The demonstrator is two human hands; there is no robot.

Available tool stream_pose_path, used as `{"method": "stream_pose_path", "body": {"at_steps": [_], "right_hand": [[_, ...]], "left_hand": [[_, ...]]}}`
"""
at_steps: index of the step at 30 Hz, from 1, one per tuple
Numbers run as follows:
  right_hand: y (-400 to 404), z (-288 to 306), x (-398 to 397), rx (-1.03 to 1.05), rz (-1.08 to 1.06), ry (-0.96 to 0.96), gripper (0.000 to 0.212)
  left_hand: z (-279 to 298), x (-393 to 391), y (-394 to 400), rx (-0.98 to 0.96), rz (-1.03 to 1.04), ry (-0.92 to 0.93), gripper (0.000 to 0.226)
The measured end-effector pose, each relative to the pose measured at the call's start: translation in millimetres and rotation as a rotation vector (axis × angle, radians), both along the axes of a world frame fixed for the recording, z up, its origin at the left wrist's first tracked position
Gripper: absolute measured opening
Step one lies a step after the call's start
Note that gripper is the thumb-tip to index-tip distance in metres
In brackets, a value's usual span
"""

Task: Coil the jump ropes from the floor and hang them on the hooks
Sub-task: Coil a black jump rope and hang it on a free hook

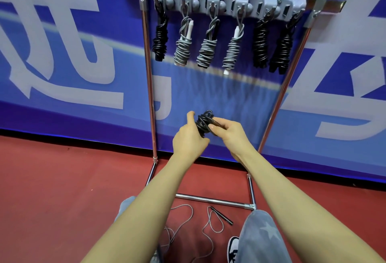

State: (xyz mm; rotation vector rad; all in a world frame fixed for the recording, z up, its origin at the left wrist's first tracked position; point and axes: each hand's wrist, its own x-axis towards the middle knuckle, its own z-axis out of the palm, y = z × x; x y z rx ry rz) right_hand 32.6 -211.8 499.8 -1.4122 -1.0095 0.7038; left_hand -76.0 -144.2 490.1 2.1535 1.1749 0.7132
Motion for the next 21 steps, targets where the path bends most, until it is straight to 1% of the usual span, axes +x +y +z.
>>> {"method": "stream_pose_path", "body": {"at_steps": [2, 4, 5, 6, 7, 8, 10, 12, 13, 15, 16, 17, 19, 21], "right_hand": [[0.0, 1.6, 1.5, 0.006, -0.008, 0.01, 0.029], [0.6, 5.3, 2.3, 0.022, 0.004, 0.022, 0.028], [0.6, 6.7, 2.3, 0.031, 0.014, 0.029, 0.026], [0.2, 7.8, 1.7, 0.041, 0.016, 0.038, 0.024], [-0.1, 7.6, 1.0, 0.049, 0.007, 0.052, 0.023], [-0.6, 6.8, 0.2, 0.055, -0.009, 0.07, 0.022], [-0.6, 5.2, -1.2, 0.066, -0.042, 0.096, 0.021], [0.3, 6.4, -2.0, 0.081, -0.071, 0.111, 0.021], [1.1, 8.3, -2.1, 0.091, -0.09, 0.12, 0.021], [2.6, 14.0, -3.3, 0.104, -0.114, 0.118, 0.02], [3.2, 16.8, -4.8, 0.102, -0.112, 0.106, 0.019], [3.5, 18.9, -6.4, 0.094, -0.105, 0.091, 0.019], [2.5, 22.5, -9.7, 0.077, -0.088, 0.051, 0.018], [0.9, 24.6, -11.1, 0.059, -0.069, -0.007, 0.021]], "left_hand": [[3.4, -2.6, 2.8, -0.224, -0.074, -0.145, 0.066], [5.9, -6.5, 3.5, -0.476, -0.158, -0.287, 0.06], [5.9, -7.8, 3.5, -0.557, -0.198, -0.309, 0.058], [5.3, -8.3, 3.8, -0.581, -0.225, -0.298, 0.058], [5.4, -8.1, 4.1, -0.555, -0.234, -0.257, 0.059], [5.8, -8.0, 4.4, -0.476, -0.214, -0.191, 0.061], [6.3, -8.5, 4.2, -0.249, -0.14, -0.088, 0.062], [8.8, -8.5, -0.4, -0.041, -0.122, -0.085, 0.068], [11.4, -8.0, -4.9, 0.07, -0.112, -0.051, 0.072], [11.0, -3.7, -12.6, 0.263, -0.078, 0.064, 0.073], [11.0, -1.6, -15.3, 0.313, -0.05, 0.107, 0.073], [10.8, 0.3, -16.2, 0.323, -0.025, 0.127, 0.072], [11.3, 2.1, -15.8, 0.279, 0.018, 0.081, 0.068], [12.9, 1.9, -13.3, 0.239, 0.037, 0.02, 0.056]]}}
